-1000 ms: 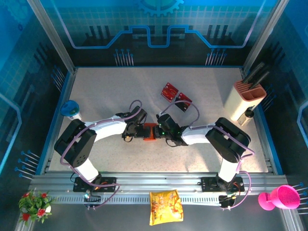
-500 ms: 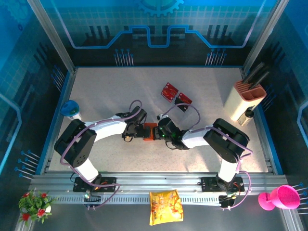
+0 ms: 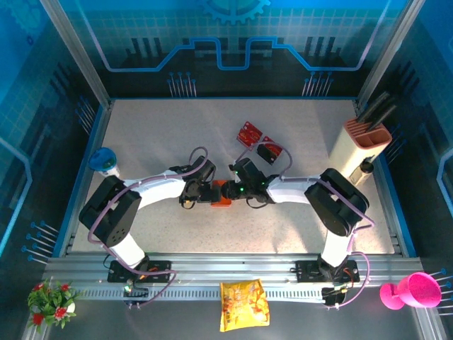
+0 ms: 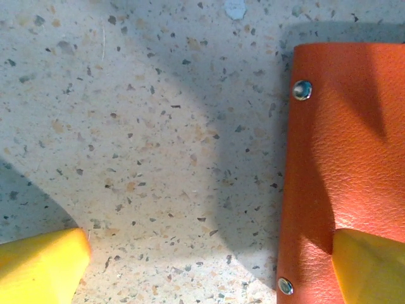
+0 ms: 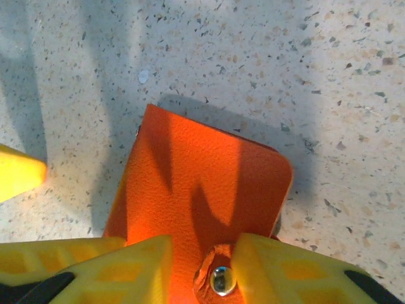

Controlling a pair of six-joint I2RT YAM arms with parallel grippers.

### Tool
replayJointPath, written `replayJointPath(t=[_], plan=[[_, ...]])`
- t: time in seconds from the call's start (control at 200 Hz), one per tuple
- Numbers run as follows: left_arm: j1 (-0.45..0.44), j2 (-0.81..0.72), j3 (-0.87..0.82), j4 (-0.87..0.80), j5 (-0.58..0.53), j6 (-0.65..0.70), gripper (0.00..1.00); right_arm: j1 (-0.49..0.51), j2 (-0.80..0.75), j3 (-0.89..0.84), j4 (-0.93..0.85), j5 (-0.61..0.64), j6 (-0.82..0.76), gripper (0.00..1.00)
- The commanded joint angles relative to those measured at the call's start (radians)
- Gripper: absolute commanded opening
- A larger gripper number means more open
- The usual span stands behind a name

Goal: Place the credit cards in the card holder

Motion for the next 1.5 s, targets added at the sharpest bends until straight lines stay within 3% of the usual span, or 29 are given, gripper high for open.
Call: replayJointPath(t=[0.0,0.275,0.44,0.465,0.48,0.66,0.79,1.071,1.211,1.401,1.496], plan=[[-0.007,0.073,-0.045,-0.058,0.015,0.008,0.99,-0.029,-0.005,0.037,-0.254,-0.127,-0.015,0.43],[-0.001,0.011,0.024,-0.087,0.010,0.003,0.99,-0.137,-0.143,0.107,-0.291,-0.204,0.039,0.59],[0.037,-0.115,0.120,-0.118,0.009,0.006,0.99,-0.227,-0.298,0.099,-0.343,-0.202,0.035,0.81],[0.045,-0.133,0.138,-0.121,0.009,0.010,0.99,-0.241,-0.323,0.100,-0.355,-0.199,0.028,0.97],[0.050,-0.144,0.148,-0.123,0.009,0.014,0.99,-0.248,-0.335,0.102,-0.361,-0.195,0.025,1.00],[0.094,-0.244,0.259,-0.124,-0.055,0.083,0.99,-0.330,-0.479,0.117,-0.461,-0.066,-0.048,1.00],[0.110,-0.327,0.237,-0.027,-0.160,0.149,0.99,-0.384,-0.539,0.080,-0.477,0.046,-0.102,1.00],[0.143,-0.496,-0.086,0.416,-0.389,0.437,0.99,-0.472,-0.583,-0.143,-0.240,0.211,-0.194,1.00],[0.204,-0.533,-0.202,0.527,-0.479,0.538,0.99,-0.477,-0.591,-0.208,-0.116,0.371,-0.307,1.00],[0.353,-0.611,-0.345,0.652,-0.490,0.569,0.99,-0.532,-0.561,-0.255,-0.018,0.461,-0.385,1.00],[0.428,-0.637,-0.396,0.677,-0.426,0.538,0.99,-0.556,-0.555,-0.291,0.037,0.487,-0.402,1.00]])
